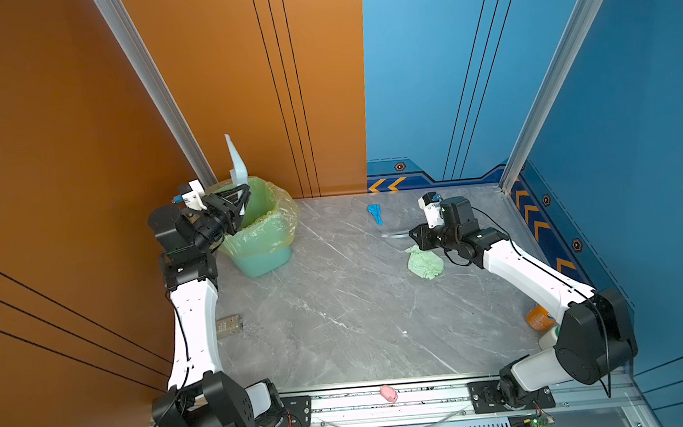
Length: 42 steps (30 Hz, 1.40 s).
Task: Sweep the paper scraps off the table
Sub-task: 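Lower the empty dustpan while the right gripper moves the brush to the light green scrap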
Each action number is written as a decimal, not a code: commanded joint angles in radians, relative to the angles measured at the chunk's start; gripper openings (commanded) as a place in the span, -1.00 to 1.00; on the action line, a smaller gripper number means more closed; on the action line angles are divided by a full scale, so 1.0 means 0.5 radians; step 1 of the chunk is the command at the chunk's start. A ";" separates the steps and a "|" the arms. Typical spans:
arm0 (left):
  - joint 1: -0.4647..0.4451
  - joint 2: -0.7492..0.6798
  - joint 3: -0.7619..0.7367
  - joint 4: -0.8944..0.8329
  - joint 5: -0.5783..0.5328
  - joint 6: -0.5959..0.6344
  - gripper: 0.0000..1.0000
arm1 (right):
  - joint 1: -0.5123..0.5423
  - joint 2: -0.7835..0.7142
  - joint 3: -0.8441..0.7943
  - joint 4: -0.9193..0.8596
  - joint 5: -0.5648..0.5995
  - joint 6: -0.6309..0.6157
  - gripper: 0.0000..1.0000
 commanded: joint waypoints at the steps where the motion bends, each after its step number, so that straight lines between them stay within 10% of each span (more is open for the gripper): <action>1: -0.144 -0.078 0.149 -0.901 -0.349 0.836 -1.00 | -0.012 -0.080 0.093 -0.257 0.266 -0.034 -1.00; 19: -1.456 0.019 0.134 -1.393 -2.080 1.655 -1.00 | -0.174 0.086 -0.017 -0.523 0.670 0.207 -1.00; 42: -1.988 0.269 -0.396 -1.268 -2.170 1.814 -1.00 | 0.066 0.583 0.142 -0.305 0.266 0.374 -1.00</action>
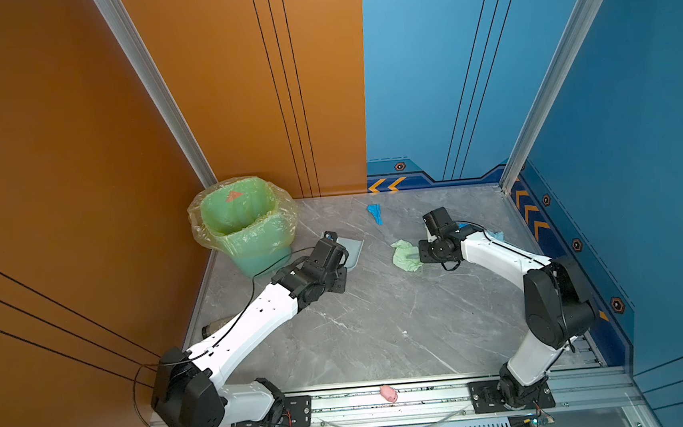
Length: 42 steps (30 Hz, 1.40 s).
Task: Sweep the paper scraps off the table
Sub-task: 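Lower the empty dustpan while the right gripper moves the brush to the light green scrap, then sweep the light green scrap into the dustpan with the right gripper's brush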
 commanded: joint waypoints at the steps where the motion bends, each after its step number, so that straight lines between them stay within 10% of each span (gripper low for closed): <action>1: -0.025 0.093 -0.041 0.071 0.046 0.086 -1.00 | 0.037 0.091 0.024 0.115 -0.225 0.128 -1.00; 18: -0.026 0.250 -0.308 0.422 0.286 0.071 -1.00 | 0.010 0.367 0.619 0.166 -0.484 0.085 -1.00; 42: -0.124 0.579 -0.297 0.474 0.276 0.019 -1.00 | 0.100 0.639 0.859 -0.074 0.089 -0.179 -1.00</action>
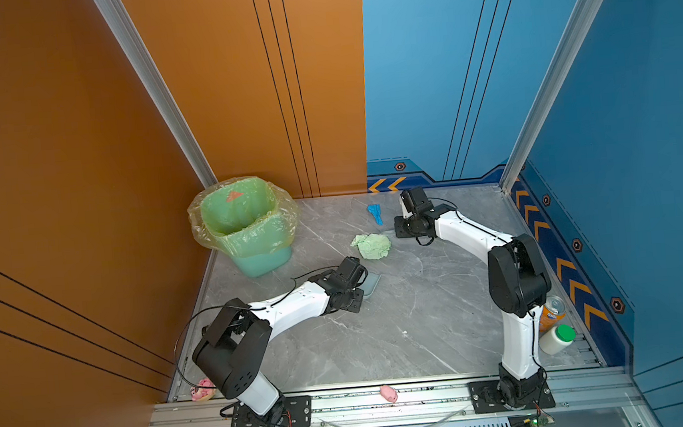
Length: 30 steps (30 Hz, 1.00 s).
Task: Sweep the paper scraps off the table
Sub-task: 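Sweep the light green scrap into the dustpan with the right gripper's brush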
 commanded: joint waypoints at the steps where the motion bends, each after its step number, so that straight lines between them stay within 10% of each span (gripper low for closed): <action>1: -0.028 0.035 -0.011 0.017 0.020 -0.023 -1.00 | 0.046 0.051 0.025 -0.114 0.142 -0.093 -1.00; 30: -0.023 0.224 -0.002 0.095 0.037 -0.080 -1.00 | 0.326 -0.348 -0.617 -0.225 -0.091 -0.513 -0.98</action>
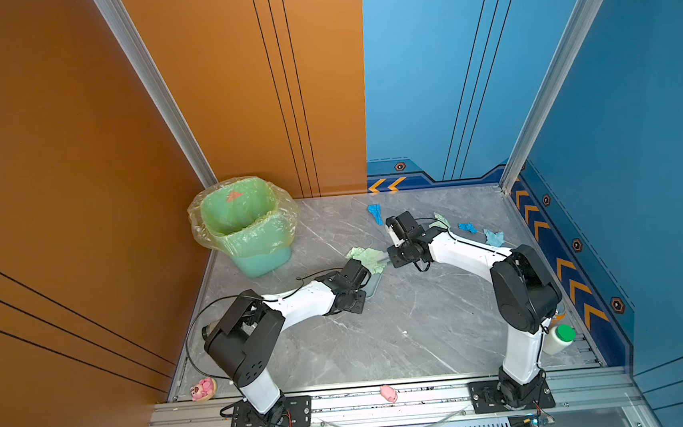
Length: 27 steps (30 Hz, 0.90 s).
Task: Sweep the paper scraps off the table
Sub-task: 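Sweep the light green scrap into the dustpan with the right gripper's brush, then lift the dustpan toward the bin while the right gripper draws the brush back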
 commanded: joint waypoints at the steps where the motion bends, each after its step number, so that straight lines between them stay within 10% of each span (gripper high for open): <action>1: -0.012 0.072 0.004 -0.024 0.039 -0.016 -1.00 | 0.045 -0.076 -0.062 -0.269 -0.175 -0.165 -0.98; 27: -0.013 0.046 -0.026 0.025 0.010 -0.016 -1.00 | -0.078 -0.184 0.210 -0.137 -0.544 -0.251 -0.96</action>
